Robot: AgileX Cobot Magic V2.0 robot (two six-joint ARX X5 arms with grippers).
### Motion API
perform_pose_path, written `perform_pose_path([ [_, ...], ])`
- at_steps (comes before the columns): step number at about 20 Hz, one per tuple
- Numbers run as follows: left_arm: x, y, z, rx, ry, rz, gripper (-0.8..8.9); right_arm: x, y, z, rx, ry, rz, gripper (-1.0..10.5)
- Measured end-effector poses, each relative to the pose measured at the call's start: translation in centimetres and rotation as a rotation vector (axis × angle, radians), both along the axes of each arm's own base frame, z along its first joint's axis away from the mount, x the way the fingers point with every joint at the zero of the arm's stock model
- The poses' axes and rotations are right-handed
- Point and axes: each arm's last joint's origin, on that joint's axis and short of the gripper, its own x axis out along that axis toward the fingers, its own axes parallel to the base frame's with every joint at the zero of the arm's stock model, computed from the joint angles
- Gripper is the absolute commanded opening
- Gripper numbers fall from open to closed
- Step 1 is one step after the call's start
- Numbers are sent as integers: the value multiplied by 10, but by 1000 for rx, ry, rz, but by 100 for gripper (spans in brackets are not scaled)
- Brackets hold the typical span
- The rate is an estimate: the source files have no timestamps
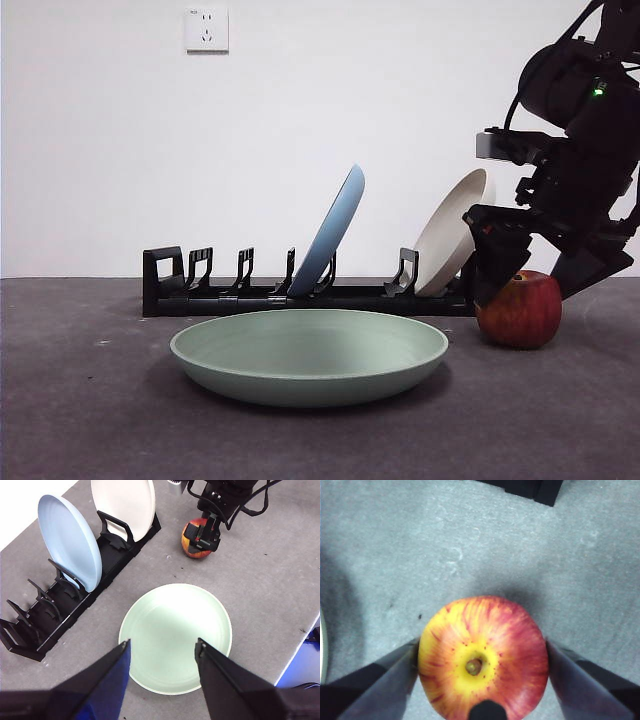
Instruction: Take the green plate from the plate rack,put the plate on the table,take the apple from the table,put the apple in the plate
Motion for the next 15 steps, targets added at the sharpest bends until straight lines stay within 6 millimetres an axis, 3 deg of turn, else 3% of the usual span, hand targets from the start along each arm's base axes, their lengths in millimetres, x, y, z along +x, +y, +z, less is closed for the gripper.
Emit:
perform_pose_path([
  [4,0,0,0,0,0,0,220,0,0,0,0,2,0,123],
  [6,0,0,0,0,0,0,220,0,0,0,0,2,0,-22],
  [11,0,0,0,0,0,0,220,-5,-1,6,-2,17,0,-17],
  [15,0,0,0,0,0,0,220,-25,11,49,108,-96,66,-17],
])
